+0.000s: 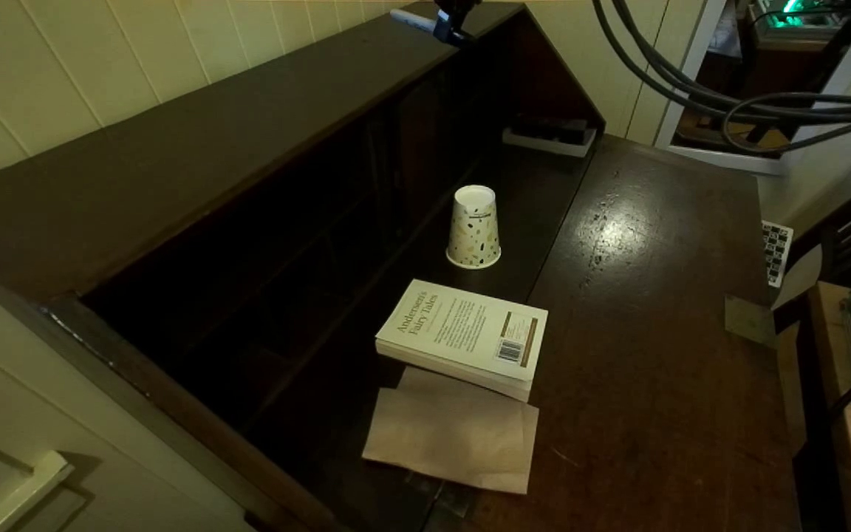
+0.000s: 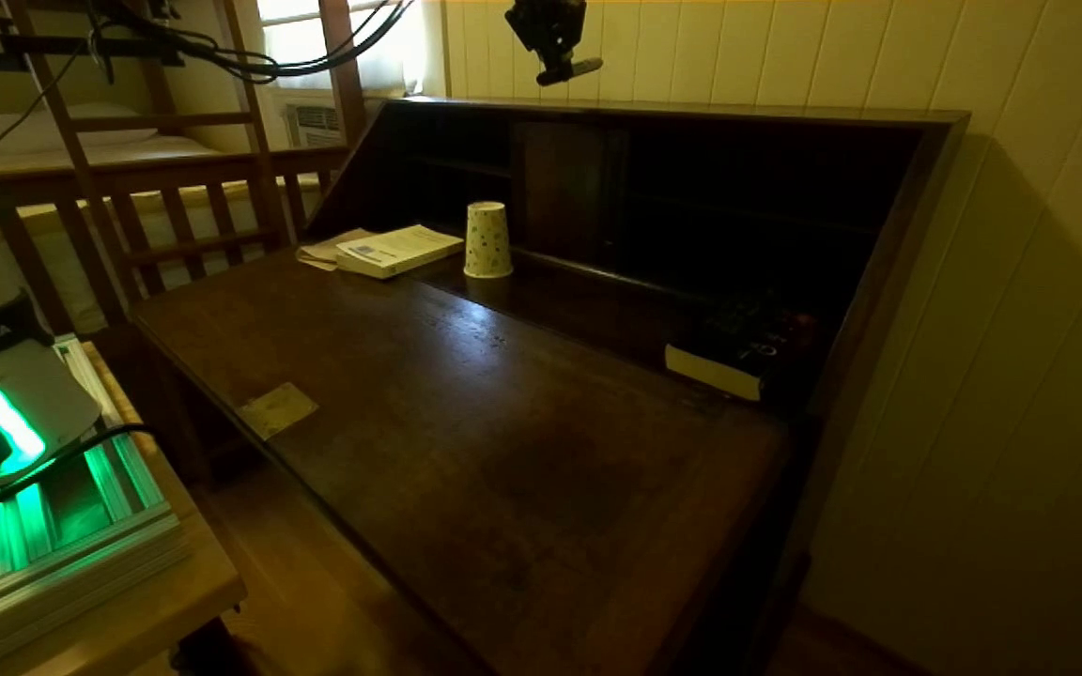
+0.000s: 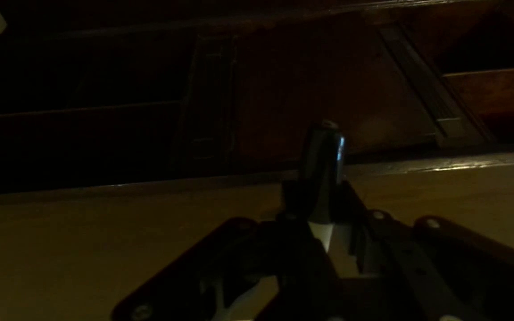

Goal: Remove the marker from the top of the cup and put it on top of the cabinet then put the cup upright

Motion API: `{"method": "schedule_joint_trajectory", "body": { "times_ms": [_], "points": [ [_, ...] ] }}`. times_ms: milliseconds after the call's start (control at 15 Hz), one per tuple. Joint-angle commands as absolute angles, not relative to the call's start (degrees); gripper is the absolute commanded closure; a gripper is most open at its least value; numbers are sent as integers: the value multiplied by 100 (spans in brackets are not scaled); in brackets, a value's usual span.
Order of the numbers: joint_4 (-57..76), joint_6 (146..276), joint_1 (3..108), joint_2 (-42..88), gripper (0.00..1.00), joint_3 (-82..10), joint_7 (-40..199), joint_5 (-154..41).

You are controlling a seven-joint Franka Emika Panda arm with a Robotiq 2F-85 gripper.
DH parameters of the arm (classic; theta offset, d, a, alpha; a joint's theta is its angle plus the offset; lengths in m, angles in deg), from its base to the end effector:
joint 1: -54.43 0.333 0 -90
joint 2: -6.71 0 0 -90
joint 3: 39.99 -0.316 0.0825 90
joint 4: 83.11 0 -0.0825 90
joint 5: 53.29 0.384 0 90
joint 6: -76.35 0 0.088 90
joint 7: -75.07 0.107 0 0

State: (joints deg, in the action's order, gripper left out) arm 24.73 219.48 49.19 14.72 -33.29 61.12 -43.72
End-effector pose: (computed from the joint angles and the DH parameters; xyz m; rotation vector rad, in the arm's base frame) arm 0.6211 -0.1291 0.4870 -3.0413 0.1053 -0.7608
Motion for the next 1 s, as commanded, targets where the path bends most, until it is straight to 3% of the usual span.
{"method": "schedule_joint_trajectory", "body": {
  "times_ms": [0,533,667,733,800,933],
  "points": [
    [1475,21259,4631,2125,94,-3565,5513,-3740],
    [319,20144,4489,2860,94,-3737,5429,-3987],
    [112,20002,4496,3009,81,-3761,5471,-4018],
    [22,19966,4510,3076,52,-3764,5509,-4059],
    [-48,19959,4518,3140,51,-3765,5546,-4091],
    [-139,19990,4523,3203,38,-3776,5624,-4099]
  ]
}}
